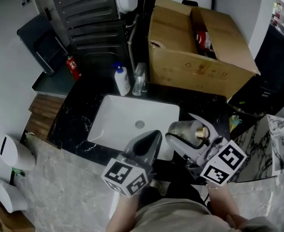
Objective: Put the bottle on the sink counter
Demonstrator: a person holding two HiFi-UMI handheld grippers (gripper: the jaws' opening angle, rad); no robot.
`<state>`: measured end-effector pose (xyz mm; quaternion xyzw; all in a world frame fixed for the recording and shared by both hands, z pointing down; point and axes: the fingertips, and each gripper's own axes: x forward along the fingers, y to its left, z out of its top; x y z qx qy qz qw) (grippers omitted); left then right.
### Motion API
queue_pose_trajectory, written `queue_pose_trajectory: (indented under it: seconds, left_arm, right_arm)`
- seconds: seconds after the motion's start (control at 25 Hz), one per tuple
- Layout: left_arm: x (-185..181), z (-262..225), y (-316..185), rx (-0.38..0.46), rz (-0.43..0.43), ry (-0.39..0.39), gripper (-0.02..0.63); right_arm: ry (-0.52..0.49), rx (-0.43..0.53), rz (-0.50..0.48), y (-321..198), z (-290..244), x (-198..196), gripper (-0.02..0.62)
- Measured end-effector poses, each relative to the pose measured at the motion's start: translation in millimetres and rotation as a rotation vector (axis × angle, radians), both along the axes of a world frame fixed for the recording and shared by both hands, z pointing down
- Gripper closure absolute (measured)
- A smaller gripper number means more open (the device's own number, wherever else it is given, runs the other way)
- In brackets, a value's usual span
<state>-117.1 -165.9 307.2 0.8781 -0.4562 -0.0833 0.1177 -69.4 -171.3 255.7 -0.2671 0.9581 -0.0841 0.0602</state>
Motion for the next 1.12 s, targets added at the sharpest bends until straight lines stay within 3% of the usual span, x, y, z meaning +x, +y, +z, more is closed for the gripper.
queue_pose_trajectory:
  seconds: [0.64,1.12]
  left_arm:
    - [-10,24,-21,-0.074,0.039,0.054,0.598]
    - [-26,45,-59,-0.102,0.006,0.039,0.598]
  right_arm:
    - [0.07,-0.066,0.059,-33,25,-6,0.255]
    - [0.105,-0.093,0.011,-78,45,-24,0.255]
